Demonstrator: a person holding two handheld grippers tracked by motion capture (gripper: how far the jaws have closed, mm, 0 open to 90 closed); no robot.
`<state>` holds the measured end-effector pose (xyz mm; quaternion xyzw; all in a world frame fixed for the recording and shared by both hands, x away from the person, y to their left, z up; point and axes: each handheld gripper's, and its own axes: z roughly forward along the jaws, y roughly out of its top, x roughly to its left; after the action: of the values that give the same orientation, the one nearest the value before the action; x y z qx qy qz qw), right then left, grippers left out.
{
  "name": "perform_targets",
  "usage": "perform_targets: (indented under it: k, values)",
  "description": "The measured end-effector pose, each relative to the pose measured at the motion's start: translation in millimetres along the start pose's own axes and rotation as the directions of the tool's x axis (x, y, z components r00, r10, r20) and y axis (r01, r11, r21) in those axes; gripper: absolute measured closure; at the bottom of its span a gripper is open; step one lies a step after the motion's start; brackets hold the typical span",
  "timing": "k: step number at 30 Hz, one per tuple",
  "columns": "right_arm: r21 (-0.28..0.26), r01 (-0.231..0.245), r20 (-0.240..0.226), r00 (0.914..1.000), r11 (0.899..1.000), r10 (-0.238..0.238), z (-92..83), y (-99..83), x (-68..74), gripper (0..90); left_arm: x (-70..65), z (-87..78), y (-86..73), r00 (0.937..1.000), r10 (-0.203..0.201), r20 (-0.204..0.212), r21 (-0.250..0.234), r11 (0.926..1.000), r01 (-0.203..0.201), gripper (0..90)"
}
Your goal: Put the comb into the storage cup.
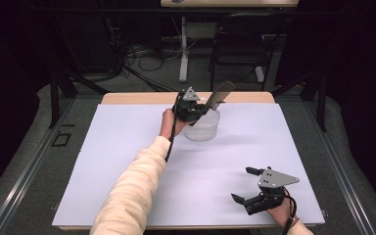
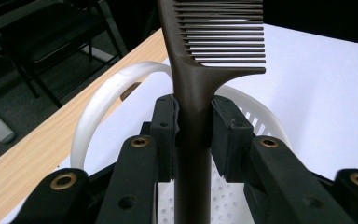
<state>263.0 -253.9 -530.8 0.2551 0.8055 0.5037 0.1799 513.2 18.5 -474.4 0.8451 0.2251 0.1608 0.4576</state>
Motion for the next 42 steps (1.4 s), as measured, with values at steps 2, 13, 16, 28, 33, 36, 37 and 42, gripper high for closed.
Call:
perform_targets:
  k: [2,13,16,28,33,36,37,42]
  values:
    - [0.000,0.000,0.000,1.0000,1.000,0.000,-0.1,0.0,0.0,0.0,-0.1,0.3,0.2,1.0000,0.006,0.001,0.006,1.0000,-0.006,72.1]
    - [-0.001,0.000,0.000,1.0000,1.000,0.000,0.0,0.0,0.0,0.0,-1.6,3.8,-0.2,0.9998,0.019,0.007,0.022,0.9996,-0.019,72.1]
    - [0.000,-0.001,0.000,1.0000,1.000,0.001,-0.1,0.0,0.0,0.0,-1.1,4.5,-0.8,0.9998,0.016,0.009,0.025,0.9995,-0.017,72.0]
    - [-0.001,-0.001,0.001,1.0000,1.000,0.001,0.0,0.0,-0.2,0.0,-2.9,9.1,-1.0,0.9992,0.037,0.011,0.052,0.9979,-0.038,71.9]
    - [0.000,0.000,0.000,1.0000,1.000,0.000,0.1,-0.1,-0.2,0.0,-3.0,10.3,-1.1,0.9991,0.041,0.006,0.059,0.9974,-0.041,71.8]
    - [0.000,-0.001,-0.001,1.0000,1.000,0.001,0.3,-0.2,-0.2,0.0,-3.3,10.6,-0.9,0.9989,0.048,0.002,0.067,0.9966,-0.048,71.6]
    - [0.001,-0.001,-0.001,1.0000,1.000,0.001,0.2,-0.1,-0.2,0.0,-3.2,10.7,-0.9,0.9988,0.049,0.003,0.065,0.9967,-0.049,71.7]
    - [0.001,-0.001,0.000,1.0000,1.000,0.001,0.2,-0.1,-0.1,0.0,-4.3,12.8,-1.3,0.9986,0.053,0.000,0.072,0.9960,-0.053,71.7]
